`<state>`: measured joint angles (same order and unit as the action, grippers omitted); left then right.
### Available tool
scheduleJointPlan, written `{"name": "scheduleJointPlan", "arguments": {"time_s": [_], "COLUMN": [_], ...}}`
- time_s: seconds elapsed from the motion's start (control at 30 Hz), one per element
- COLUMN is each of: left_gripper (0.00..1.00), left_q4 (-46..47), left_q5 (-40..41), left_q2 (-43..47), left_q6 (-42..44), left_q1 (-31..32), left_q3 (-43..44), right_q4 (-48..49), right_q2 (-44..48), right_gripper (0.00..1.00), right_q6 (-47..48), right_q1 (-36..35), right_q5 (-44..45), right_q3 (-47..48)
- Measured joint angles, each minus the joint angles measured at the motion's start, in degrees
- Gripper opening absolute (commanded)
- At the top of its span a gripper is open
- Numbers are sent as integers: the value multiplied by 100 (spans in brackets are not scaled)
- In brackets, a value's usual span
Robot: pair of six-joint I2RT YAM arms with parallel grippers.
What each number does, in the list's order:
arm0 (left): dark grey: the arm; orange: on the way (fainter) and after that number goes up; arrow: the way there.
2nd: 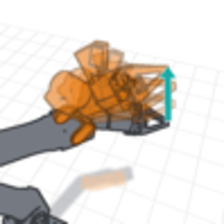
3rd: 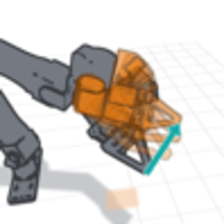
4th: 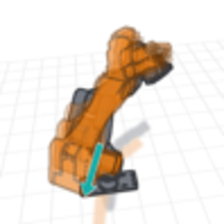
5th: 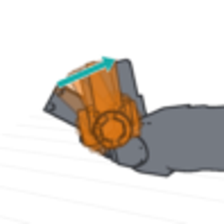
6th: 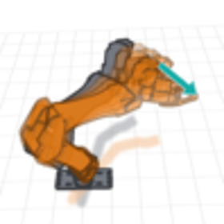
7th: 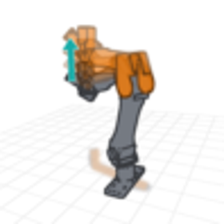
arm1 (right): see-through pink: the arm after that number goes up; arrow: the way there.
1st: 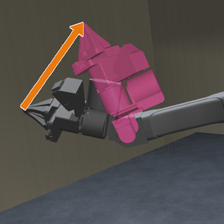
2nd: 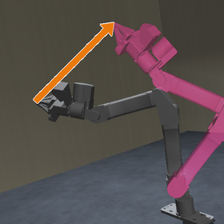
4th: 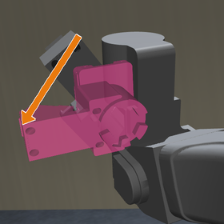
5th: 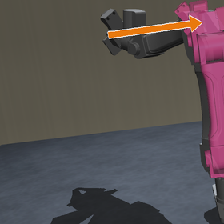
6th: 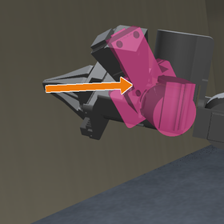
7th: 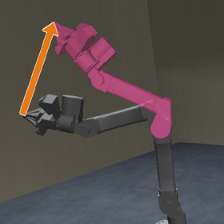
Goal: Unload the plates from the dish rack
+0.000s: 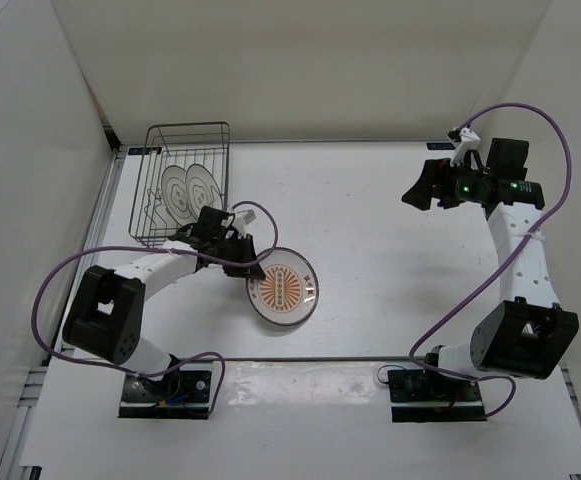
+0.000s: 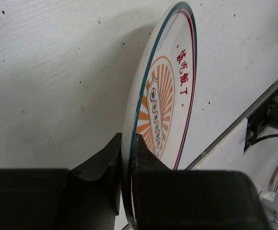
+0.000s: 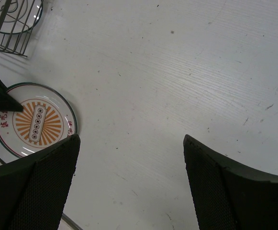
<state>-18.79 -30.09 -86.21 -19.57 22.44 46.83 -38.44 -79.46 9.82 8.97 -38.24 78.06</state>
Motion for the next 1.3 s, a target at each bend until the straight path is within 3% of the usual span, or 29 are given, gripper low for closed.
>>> {"name": "scheduleJointPlan", "arguments": {"time_s": [0.07,0.3,0.43,0.6,0.9,1.03,1.1,1.23,1.27,1.3], "left_gripper": [3,30,40,41,56,62,71,72,85,90], "left_q4": [-7,-101,-308,-492,-603,-938,-1130,-1606,-1725,-1834], "left_q5": [-7,59,444,719,981,1447,1766,2529,2723,2889], "left_q2": [24,162,168,118,-275,-452,-505,-586,-599,-605], "left_q6": [0,7,96,87,-35,0,74,249,293,356], "left_q1": [-2,13,46,101,138,262,328,442,472,503], "left_q3": [-52,-223,-343,-337,-208,140,293,538,566,586], "right_q4": [-2,-2,-20,-61,-219,-267,-352,-452,-472,-483], "right_q2": [0,0,-4,-28,-52,-52,-55,-81,-92,-98], "right_gripper": [90,90,90,90,90,90,90,90,90,90], "right_q6": [28,118,138,229,439,490,522,546,546,546], "right_q1": [0,0,0,0,0,0,0,0,0,0], "right_q5": [-20,-94,-125,-170,-254,-280,-297,-356,-365,-378], "right_q3": [0,0,0,2,2,2,2,2,2,2]}}
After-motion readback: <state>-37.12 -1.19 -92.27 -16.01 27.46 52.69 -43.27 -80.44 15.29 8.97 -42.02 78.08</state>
